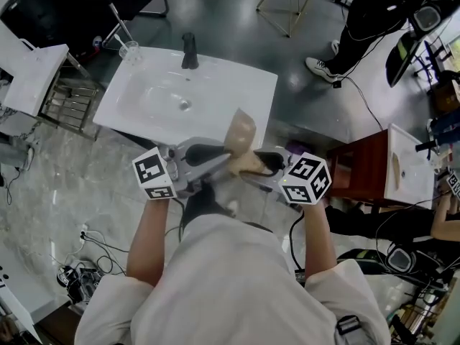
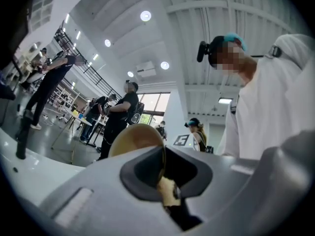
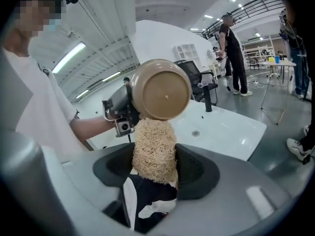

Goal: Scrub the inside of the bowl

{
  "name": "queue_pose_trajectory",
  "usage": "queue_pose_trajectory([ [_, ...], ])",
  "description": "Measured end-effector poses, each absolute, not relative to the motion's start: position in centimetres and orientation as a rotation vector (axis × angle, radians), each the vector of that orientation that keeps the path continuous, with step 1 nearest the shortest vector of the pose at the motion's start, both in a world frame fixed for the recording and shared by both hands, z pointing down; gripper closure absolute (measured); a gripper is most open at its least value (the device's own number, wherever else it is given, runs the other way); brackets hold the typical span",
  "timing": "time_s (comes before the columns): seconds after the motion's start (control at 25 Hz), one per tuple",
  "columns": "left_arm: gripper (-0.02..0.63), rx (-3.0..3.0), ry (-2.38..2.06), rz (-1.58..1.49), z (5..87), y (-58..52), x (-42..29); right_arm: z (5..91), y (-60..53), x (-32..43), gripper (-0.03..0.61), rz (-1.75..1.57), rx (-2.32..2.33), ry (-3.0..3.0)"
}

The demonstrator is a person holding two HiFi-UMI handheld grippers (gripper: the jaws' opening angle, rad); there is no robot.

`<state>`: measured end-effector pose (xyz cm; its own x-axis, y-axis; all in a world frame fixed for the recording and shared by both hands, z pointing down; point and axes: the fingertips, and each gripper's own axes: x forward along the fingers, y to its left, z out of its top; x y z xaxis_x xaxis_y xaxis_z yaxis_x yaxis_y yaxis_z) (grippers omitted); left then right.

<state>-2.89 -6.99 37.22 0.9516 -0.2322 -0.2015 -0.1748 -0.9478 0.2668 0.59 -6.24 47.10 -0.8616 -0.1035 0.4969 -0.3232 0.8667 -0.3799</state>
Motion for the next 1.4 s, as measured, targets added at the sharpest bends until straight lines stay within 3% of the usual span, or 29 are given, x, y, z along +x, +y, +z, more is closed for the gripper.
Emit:
queue_pose_trajectory([
  [0.64, 0.595, 2.767, -0.336, -0.238, 41.3, -7.1, -3.5, 41.4, -4.4, 0.7, 0.324, 0.766, 0.141, -2.813],
  [1.4, 0.594, 2.799, -0.115, -0.175, 41.1, -3.8, -2.4, 43.4, -12.2, 4.8, 0.322, 0.635, 0.587, -2.636],
])
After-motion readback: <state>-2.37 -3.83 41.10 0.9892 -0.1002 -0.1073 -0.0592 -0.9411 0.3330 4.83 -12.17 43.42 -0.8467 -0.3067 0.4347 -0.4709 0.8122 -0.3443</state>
